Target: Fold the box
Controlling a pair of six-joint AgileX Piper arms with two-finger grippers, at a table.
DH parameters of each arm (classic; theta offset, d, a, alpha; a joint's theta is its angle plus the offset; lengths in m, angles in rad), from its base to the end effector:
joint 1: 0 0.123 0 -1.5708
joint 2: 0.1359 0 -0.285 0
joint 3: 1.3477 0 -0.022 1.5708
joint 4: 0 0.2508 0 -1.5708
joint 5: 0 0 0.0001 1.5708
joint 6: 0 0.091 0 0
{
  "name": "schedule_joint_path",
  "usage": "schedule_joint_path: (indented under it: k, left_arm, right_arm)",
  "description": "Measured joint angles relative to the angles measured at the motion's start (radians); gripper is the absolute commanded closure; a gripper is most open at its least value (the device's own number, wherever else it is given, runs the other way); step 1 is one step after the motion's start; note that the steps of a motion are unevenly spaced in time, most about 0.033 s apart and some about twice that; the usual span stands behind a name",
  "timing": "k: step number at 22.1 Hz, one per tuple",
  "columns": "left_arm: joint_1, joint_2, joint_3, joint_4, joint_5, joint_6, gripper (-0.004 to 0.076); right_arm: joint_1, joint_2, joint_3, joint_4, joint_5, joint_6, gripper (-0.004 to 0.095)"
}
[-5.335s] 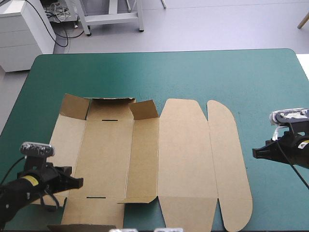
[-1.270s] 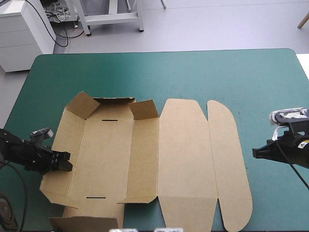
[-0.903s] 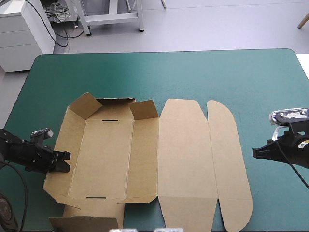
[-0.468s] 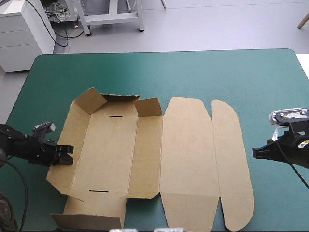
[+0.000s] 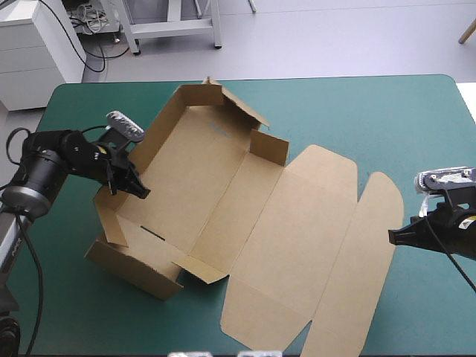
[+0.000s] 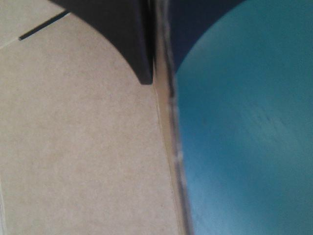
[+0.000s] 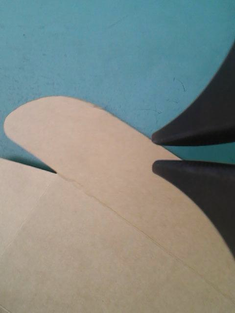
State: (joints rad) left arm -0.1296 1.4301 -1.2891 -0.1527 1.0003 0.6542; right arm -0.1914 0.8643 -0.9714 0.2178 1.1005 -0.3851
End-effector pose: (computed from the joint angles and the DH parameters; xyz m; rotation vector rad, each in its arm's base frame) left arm 0.2912 -0.0497 0.3382 0.9364 2.4314 -0.0110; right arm 0.1443 -0.0101 0.3630 -0.1976 2.4364 0.0287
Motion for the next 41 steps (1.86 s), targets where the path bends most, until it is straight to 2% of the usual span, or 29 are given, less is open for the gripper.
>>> schedule_joint_path:
  k: [5, 10, 15, 18, 26, 31, 34, 37, 41]
  left_arm:
    - [-0.274, 0.0, -0.058, 0.242, -0.123, -0.003, 0.0731]
    - [-0.512, 0.004, -0.058, 0.558, -0.282, -0.144, 0.0732]
    - [-0.684, 0.058, -0.058, 0.891, -0.283, -0.332, 0.0732]
    - [-0.756, 0.09, -0.058, 0.996, -0.271, -0.389, 0.0732]
    - [-0.876, 0.173, -0.058, 1.311, -0.291, -0.627, 0.0732]
    - [-0.884, 0.257, -0.058, 1.41, -0.3, -0.704, 0.0732]
    - [-0.891, 0.298, -0.06, 1.532, -0.3, -0.856, 0.0732]
    - [-0.901, 0.324, -0.06, 1.613, -0.311, -0.946, 0.0732]
    - [-0.91, 0.335, -0.06, 1.658, -0.317, -0.977, 0.0731]
  right_arm:
    - [0.0, 0.0, 0.0, 0.0, 0.001, 0.0, 0.0821]
    - [0.0, 0.0, 0.0, 0.01, 0.001, 0.0, 0.0821]
    - [0.0, 0.0, 0.0, 0.039, 0.003, 0.0, 0.0821]
    - [0.0, 0.0, 0.0, 0.042, 0.004, 0.0, 0.0821]
    - [0.0, 0.0, 0.0, 0.042, 0.007, 0.0, 0.0821]
    - [0.0, 0.0, 0.0, 0.042, 0.007, 0.0, 0.0821]
    - [0.0, 0.0, 0.0, 0.042, 0.007, 0.0, 0.0821]
    - [0.0, 0.0, 0.0, 0.042, 0.006, 0.0, 0.0821]
    - [0.0, 0.0, 0.0, 0.042, 0.003, 0.0, 0.082]
